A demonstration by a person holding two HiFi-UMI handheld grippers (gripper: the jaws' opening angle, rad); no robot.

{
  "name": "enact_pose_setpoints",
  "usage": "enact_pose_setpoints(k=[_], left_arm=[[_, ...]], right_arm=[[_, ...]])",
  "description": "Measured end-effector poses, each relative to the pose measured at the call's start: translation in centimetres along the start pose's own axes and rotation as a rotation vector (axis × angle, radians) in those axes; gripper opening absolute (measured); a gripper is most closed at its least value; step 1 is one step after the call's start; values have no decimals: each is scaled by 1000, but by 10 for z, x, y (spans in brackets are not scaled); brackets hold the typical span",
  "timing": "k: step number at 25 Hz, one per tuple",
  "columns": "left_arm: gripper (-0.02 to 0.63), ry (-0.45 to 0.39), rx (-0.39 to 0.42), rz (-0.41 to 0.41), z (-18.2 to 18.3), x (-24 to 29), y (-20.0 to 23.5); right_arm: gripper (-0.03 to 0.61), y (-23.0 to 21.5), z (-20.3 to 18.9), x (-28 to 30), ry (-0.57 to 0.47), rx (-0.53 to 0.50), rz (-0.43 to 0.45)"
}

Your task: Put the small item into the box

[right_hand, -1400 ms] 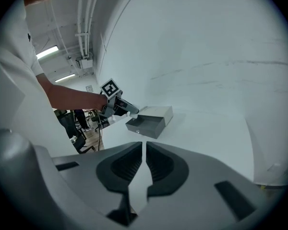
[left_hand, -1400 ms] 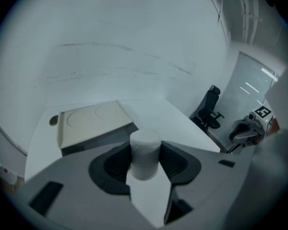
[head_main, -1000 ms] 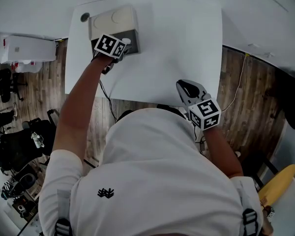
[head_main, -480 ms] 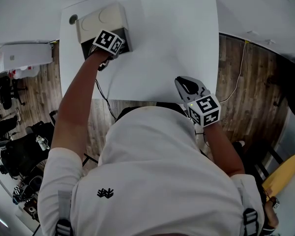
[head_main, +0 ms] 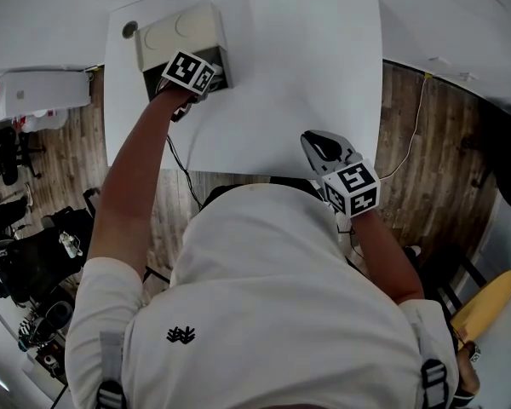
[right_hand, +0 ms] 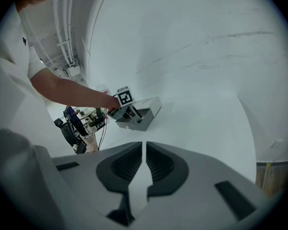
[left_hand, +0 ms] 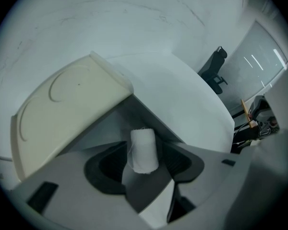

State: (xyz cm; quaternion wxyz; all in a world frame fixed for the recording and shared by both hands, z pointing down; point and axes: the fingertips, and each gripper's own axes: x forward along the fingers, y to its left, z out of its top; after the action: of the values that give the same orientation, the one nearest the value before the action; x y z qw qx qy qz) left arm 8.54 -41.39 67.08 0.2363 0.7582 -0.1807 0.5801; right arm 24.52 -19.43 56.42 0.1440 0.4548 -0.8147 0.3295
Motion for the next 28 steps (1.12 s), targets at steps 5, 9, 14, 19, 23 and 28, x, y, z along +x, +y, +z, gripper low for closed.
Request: enact_pose_setpoints(k=[5, 9, 14, 19, 23, 28], left_arm=[[245, -51, 5, -14, 1, -15, -4], [247, -130, -8, -20, -1, -38, -6], [234, -250, -30, -18, -12, -69, -12], [182, -380, -82, -22, -44, -101, -19], [100, -453, -117, 12, -76, -122, -19], [13, -488, -157, 45, -128, -140, -24]], right_arm=[[28, 4, 3, 6, 10, -29, 13], [28, 15, 6, 13, 20, -63, 29], [28, 32, 7, 23, 34, -118, 57], [28, 58, 6, 34, 48, -175, 95], [28, 74, 13, 42, 54, -219, 118], [26, 100, 19, 47, 63, -249, 129]])
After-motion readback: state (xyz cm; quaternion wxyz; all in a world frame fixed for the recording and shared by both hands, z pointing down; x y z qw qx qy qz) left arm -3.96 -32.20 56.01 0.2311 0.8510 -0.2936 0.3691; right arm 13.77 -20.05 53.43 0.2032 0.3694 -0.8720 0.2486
